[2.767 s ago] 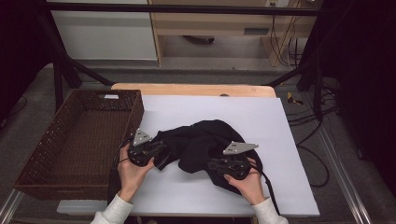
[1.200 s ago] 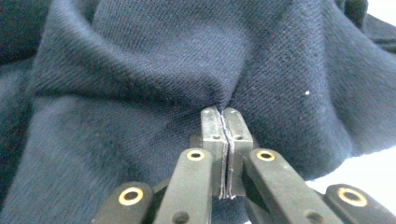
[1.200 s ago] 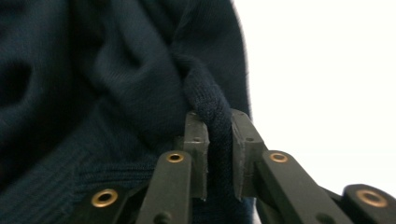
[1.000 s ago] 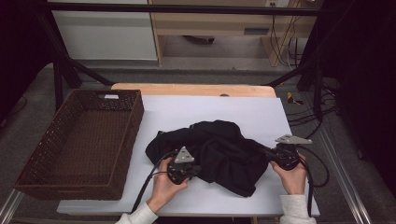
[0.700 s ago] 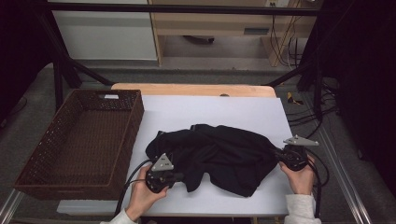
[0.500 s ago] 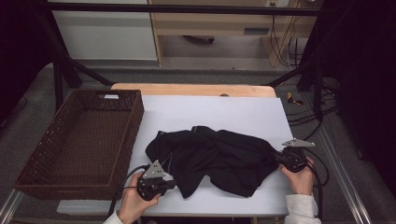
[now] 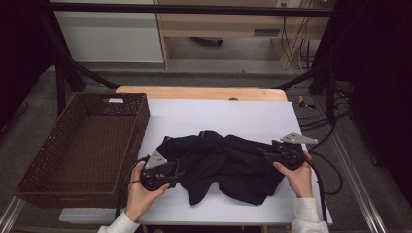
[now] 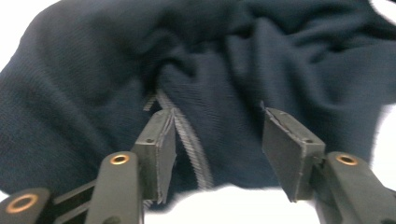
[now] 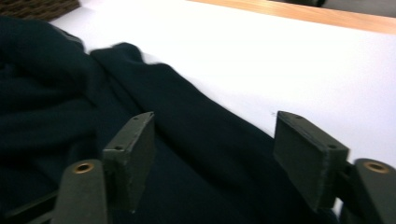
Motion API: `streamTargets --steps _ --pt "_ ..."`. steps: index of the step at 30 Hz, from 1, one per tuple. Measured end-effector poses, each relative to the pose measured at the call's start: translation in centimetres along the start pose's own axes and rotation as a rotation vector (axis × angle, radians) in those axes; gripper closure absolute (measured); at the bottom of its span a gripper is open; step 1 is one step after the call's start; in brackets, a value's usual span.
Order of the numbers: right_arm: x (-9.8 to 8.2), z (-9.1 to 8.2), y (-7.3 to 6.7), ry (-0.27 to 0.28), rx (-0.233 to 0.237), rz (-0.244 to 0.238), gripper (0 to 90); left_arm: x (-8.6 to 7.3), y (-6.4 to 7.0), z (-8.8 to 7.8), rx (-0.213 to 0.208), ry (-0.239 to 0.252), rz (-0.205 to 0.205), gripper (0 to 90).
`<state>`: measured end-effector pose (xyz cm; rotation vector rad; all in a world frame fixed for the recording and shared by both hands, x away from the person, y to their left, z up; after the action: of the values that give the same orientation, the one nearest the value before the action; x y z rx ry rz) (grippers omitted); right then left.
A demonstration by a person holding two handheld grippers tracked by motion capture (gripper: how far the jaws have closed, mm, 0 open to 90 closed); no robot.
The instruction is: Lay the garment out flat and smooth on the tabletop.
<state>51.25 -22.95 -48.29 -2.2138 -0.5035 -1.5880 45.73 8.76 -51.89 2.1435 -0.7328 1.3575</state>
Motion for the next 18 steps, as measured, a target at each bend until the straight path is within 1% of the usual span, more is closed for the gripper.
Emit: streamTargets --steps 1,3,4,5,6,7,8,11,12,13,14,16,17,18 --pt "0.1 0.7 -0.5 -0.004 0.011 -0.004 28.6 -0.3 -0.3 0.5 0.009 -0.012 -0.008 40.7" --pt "0.1 2.2 -1.5 -0.021 0.03 -0.018 28.2 -0.8 -0.7 1.4 0.017 -0.018 -0.012 40.2" --pt "0.0 3.0 -2.0 -0.033 0.038 -0.022 27.8 -1.0 -0.8 1.8 0.017 -0.018 -0.02 40.3" --pt "-0.1 3.8 -2.5 -0.047 0.048 -0.033 27.7 -1.3 -0.6 2.1 0.008 -0.02 -0.031 40.8" --pt "-0.3 4.6 -3.0 -0.061 0.054 -0.043 27.7 -1.6 -0.5 2.3 0.0 -0.029 -0.029 42.3" --pt "-0.5 5.3 -3.4 -0.075 0.064 -0.052 27.8 -1.8 -0.5 2.5 -0.004 -0.03 -0.018 44.1" --pt "-0.8 6.1 -3.7 -0.093 0.068 -0.054 28.4 -1.8 -0.5 2.7 0.0 -0.013 -0.001 46.3" --pt "-1.6 8.0 -4.9 -0.125 0.092 -0.048 32.6 -1.9 -0.8 2.6 0.014 -0.012 0.005 58.0" --pt "-1.7 8.5 -5.3 -0.127 0.104 -0.042 35.8 -1.9 -0.8 2.6 0.012 -0.01 -0.002 61.4" --pt "-1.9 8.9 -5.6 -0.125 0.115 -0.036 39.9 -1.9 -0.8 2.6 0.001 -0.009 -0.011 64.7" --pt "-1.9 9.2 -5.9 -0.121 0.122 -0.034 45.6 -2.2 -0.4 2.6 -0.034 -0.036 -0.04 72.2" --pt "-2.1 9.4 -6.2 -0.13 0.124 -0.035 58.5 -2.2 -0.3 2.6 -0.033 -0.032 -0.021 76.1" --pt "-2.2 9.4 -6.3 -0.132 0.123 -0.029 63.1 -2.2 -0.2 2.6 -0.04 -0.038 -0.013 77.6" --pt "-2.2 9.4 -6.3 -0.134 0.118 -0.03 67.0 -2.2 0.0 2.5 -0.054 -0.046 -0.02 78.8"
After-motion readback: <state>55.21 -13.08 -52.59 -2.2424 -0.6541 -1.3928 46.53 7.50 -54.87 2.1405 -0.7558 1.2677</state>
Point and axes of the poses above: each handheld gripper's, and its own axes: z roughly forward along the jaws, x roughly out of its top, y roughly to its right, the point moved 10 cm from there along z, roughly forward along the jaws, and after that the axes turned 15 degrees about y, right-handed, at the moved point
